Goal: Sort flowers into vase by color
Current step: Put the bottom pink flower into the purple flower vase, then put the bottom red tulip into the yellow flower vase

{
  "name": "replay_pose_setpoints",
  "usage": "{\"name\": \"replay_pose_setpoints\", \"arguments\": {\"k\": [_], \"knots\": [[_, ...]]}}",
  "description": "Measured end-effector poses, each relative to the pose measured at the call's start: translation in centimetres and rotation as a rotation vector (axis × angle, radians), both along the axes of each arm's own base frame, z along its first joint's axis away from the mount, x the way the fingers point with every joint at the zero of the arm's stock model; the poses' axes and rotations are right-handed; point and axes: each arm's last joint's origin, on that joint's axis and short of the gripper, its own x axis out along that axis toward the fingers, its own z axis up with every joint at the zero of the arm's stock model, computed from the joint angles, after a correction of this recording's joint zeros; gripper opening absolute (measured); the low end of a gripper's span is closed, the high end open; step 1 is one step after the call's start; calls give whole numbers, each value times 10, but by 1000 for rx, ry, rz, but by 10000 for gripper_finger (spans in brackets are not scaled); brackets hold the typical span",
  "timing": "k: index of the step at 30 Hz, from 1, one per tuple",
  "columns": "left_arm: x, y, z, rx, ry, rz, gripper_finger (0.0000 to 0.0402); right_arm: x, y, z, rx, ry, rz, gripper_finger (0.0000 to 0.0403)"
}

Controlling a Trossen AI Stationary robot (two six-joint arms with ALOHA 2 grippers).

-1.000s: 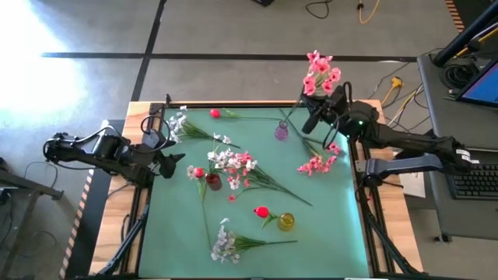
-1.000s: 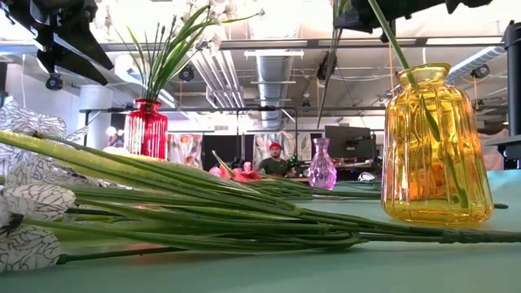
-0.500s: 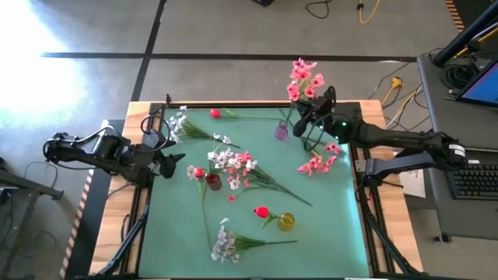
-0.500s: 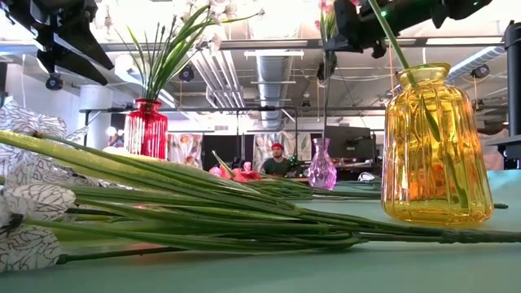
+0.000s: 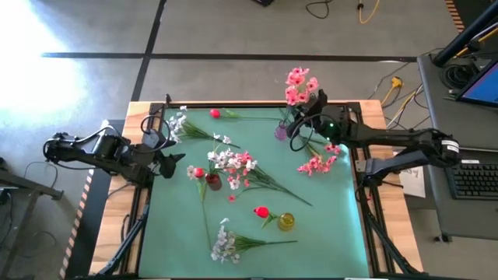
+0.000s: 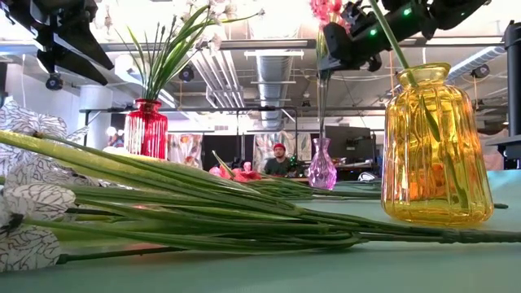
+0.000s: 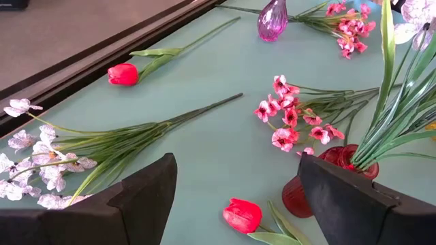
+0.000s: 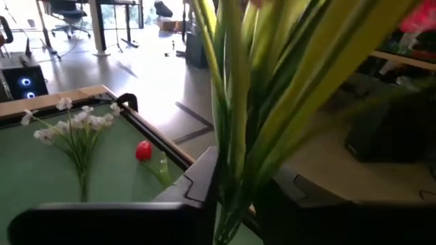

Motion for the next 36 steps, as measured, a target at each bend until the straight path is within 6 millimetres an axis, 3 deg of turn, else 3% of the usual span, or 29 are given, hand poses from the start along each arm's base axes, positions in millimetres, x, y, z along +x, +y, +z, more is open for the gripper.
{"name": "replay_pose_setpoints", "arguments": {"k": [13, 21, 28, 36], "knots": [[0, 0, 0, -12, -8, 10, 293, -4, 2, -8, 76, 23, -12, 149], [0, 0, 0, -52, -25, 29, 293, -19, 7, -6, 144, 58, -25, 196], [-3, 0, 25, -109, -80, 40, 293, -38, 14, -1, 231, 56, -27, 230], [-15, 0, 55, -279, -7, 129, 293, -41, 18, -8, 342, 94, 28, 258]]}}
